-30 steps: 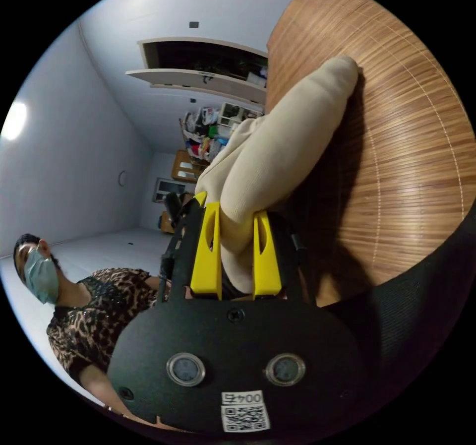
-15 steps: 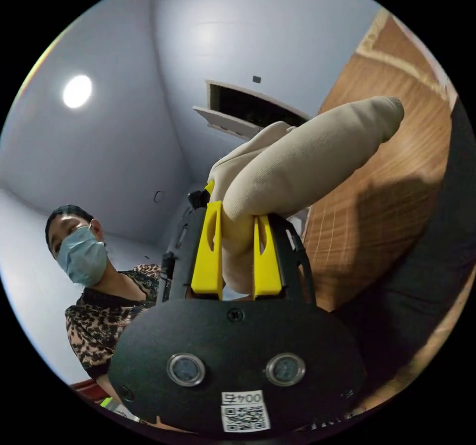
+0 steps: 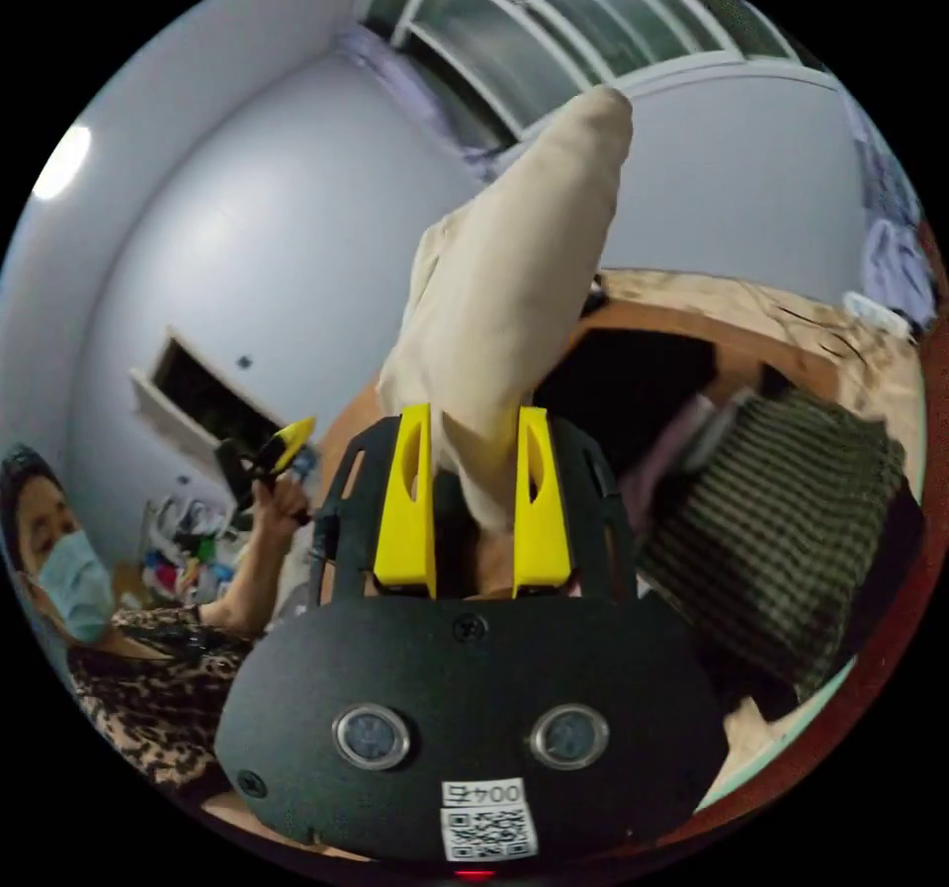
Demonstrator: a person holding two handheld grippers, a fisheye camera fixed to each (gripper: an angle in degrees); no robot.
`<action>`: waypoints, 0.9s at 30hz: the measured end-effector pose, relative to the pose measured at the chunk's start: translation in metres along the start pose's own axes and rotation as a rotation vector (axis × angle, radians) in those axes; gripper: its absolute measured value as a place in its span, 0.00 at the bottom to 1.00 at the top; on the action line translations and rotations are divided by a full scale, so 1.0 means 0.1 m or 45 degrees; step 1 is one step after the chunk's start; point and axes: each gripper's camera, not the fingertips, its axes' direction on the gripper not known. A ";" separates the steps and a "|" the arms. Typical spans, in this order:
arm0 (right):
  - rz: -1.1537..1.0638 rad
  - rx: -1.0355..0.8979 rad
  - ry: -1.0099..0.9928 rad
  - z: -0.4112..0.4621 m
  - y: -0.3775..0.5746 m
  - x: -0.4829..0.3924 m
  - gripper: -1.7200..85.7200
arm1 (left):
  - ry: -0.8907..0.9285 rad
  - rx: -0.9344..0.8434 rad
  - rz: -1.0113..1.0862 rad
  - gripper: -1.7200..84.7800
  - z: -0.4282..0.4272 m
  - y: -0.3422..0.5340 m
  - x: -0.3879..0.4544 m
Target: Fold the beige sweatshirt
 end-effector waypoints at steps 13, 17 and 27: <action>0.071 -0.589 0.314 1.62 2.06 -0.26 0.11 | -0.529 -0.381 -0.578 0.05 -1.16 3.40 -0.86; -0.092 -0.743 0.452 1.94 2.20 -0.57 0.12 | -0.561 -0.315 -0.715 0.05 -1.36 3.84 -0.90; -0.507 -0.964 0.765 2.78 2.55 -1.35 0.16 | -0.538 -0.256 -0.744 0.05 -1.48 4.12 -1.09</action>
